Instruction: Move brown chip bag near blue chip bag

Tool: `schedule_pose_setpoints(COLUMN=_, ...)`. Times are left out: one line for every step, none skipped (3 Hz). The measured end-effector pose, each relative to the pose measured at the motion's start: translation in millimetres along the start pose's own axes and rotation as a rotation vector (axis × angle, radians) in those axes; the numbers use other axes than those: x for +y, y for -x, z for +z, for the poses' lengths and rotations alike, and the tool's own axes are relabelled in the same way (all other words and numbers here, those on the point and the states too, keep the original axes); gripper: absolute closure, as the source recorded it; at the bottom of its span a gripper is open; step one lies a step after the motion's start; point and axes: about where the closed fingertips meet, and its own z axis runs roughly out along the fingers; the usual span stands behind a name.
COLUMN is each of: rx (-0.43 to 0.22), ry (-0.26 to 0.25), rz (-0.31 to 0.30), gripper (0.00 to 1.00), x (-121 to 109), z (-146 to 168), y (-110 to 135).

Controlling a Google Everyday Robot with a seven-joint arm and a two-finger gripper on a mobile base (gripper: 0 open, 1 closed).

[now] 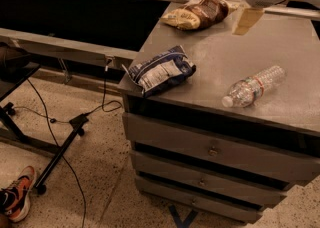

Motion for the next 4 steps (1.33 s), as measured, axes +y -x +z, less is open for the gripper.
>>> schedule_pose_setpoints(rx=0.000, ry=0.001, rz=0.000, gripper=0.00, x=0.2, z=-0.1, y=0.0)
schedule_pose_setpoints(rx=0.037, ry=-0.002, rz=-0.040, gripper=0.00, x=-0.7, z=13.9, y=-4.6)
schedule_pose_setpoints(rx=0.063, ry=-0.022, rz=-0.111, gripper=0.00, x=-12.4, z=52.1, y=-14.0)
schedule_pose_setpoints(rx=0.025, ry=0.020, rz=-0.193, gripper=0.00, x=-16.4, z=113.2, y=-26.1)
